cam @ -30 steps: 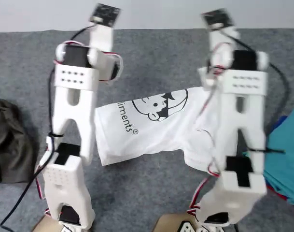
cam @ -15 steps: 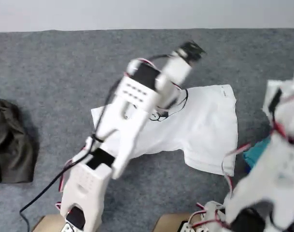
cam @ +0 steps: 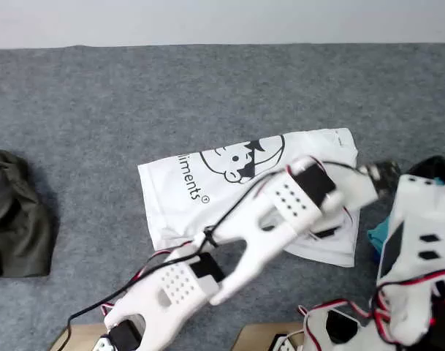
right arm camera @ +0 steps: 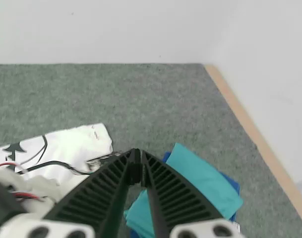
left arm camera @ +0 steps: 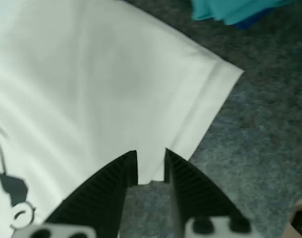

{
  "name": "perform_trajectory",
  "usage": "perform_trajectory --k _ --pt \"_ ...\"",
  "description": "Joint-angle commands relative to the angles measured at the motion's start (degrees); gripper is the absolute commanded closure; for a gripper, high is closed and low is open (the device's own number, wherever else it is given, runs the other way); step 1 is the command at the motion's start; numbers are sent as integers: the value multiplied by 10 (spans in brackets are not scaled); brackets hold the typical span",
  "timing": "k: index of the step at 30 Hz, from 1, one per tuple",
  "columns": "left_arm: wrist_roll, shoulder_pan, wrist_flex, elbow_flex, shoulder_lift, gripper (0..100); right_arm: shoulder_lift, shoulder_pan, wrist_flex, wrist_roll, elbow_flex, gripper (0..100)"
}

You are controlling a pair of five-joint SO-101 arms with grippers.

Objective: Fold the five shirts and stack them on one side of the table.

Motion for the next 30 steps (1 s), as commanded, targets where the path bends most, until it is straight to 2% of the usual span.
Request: perform_trajectory --k 1,14,23,30 --pt "-6 27 5 -39 16 850 -43 7 24 -4 39 987" --pt "-51 32 31 -58 75 773 -110 7 24 -2 117 986" --pt "-83 31 28 -62 127 768 -110 7 24 -2 117 984" --pt "-78 -3 11 -91 139 772 -111 7 24 -1 117 984"
